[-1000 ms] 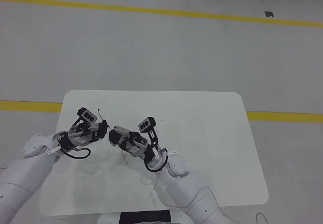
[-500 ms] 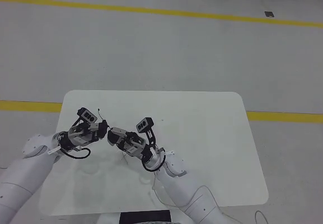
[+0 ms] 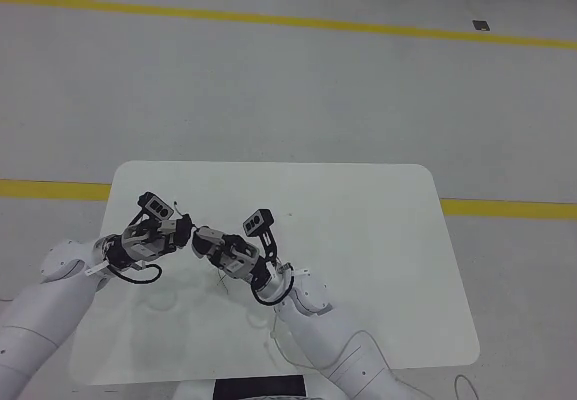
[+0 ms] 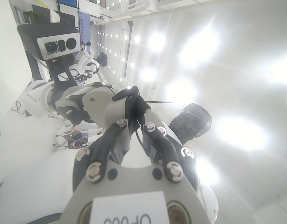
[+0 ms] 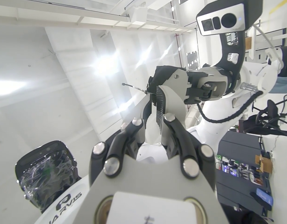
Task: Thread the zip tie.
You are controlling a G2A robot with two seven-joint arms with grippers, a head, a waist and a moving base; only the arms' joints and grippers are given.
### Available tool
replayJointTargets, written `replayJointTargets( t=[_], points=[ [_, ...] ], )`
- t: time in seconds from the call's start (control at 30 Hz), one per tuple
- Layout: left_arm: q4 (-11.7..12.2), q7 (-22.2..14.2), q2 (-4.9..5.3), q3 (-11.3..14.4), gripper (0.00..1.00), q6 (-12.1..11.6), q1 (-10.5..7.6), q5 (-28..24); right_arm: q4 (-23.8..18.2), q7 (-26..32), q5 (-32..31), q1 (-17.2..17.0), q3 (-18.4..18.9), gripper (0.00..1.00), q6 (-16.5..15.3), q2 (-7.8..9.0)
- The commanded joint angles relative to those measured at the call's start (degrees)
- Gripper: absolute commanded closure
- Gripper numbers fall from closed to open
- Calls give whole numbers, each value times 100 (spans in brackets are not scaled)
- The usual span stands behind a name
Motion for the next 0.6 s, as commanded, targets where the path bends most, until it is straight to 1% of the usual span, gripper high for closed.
replayJointTargets(
  t=[0.0, 0.1, 0.23, 0.4, 0.57],
  points=[
    [0, 0, 0, 0, 100, 0, 0, 0, -5, -6, 0, -2, 4, 87, 0, -2],
    [0, 0, 0, 0, 100, 0, 0, 0, -9, -7, 3, -6, 8, 82, 0, -5],
    [0, 0, 0, 0, 100, 0, 0, 0, 0, -7, 13, -6, 5, 80, 0, -12],
    [0, 0, 0, 0, 100, 0, 0, 0, 12, -33, 19, 3, 7, 85, 0, -26],
    [0, 0, 0, 0, 100, 0, 0, 0, 13, -43, 1, 0, 23, 93, 0, -42]
  ],
)
